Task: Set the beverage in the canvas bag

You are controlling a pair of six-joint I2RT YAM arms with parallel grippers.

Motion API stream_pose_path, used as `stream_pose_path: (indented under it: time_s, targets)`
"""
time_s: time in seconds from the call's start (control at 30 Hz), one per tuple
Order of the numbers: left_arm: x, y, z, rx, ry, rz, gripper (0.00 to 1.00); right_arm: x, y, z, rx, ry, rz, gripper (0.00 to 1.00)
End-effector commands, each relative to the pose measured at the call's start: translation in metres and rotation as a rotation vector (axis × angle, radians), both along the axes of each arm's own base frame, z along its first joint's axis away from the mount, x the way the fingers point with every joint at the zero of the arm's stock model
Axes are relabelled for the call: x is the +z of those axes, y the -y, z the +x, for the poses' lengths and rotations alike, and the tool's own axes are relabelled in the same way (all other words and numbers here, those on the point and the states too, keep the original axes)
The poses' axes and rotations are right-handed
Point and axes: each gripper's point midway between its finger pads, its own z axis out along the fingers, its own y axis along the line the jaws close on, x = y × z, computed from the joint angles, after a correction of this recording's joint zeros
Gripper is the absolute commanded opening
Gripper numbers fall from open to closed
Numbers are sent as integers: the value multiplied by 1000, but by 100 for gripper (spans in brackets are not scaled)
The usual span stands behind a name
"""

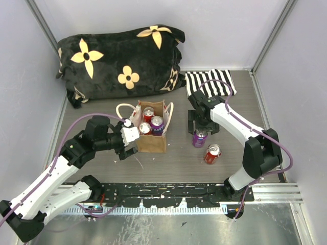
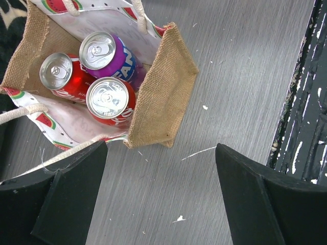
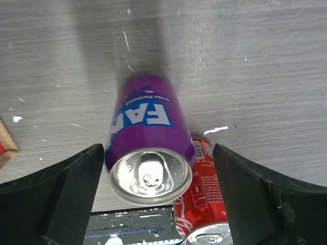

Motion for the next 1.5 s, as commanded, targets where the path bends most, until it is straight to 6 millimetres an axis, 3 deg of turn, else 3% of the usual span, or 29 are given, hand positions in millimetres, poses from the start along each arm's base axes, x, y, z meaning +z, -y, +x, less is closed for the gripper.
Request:
stream_pose_path:
  time_s: [0.0, 0.1, 0.17, 0.37, 0.47, 0.6, 0.87, 0.97, 1.07, 1.17, 1.27, 1.47]
  targets:
    - [1, -1, -3, 0, 2, -7, 94, -8, -4, -5, 5, -3, 55, 93]
    - [1, -1, -3, -1, 1, -7, 94, -12, -4, -9, -2, -15, 63, 91]
    - [0, 0, -3, -2, -3, -7, 94, -11, -5, -8, -5, -6, 65, 84]
    - [-1, -1, -3, 0, -3, -5, 94, 11, -9, 8, -11, 67, 90, 27]
    - [-2, -2, -3, 2, -2, -3, 94, 32, -14, 20, -5, 116, 110, 7]
    - [-2, -2, -3, 3, 0, -3, 94, 79, -23, 47, 6, 225, 140, 1]
    - [-3, -1, -3, 2, -2, -4, 94, 216, -54, 109, 66, 551, 282, 1]
    - [-4, -1, -3, 4, -3, -2, 94, 256, -78, 118, 120, 627, 375, 1]
    - [-4, -1, -2, 4, -4, -1, 94, 283, -108, 114, 193, 660, 417, 1]
    - [-5, -1, -2, 6, -8, -1, 94, 275, -144, 98, 272, 607, 407, 1]
    - [-6, -1, -2, 6, -9, 2, 94, 244, -173, 76, 337, 518, 368, 1]
    - [-7, -1, -2, 7, -15, 9, 95, 198, -201, 28, 399, 389, 319, 1]
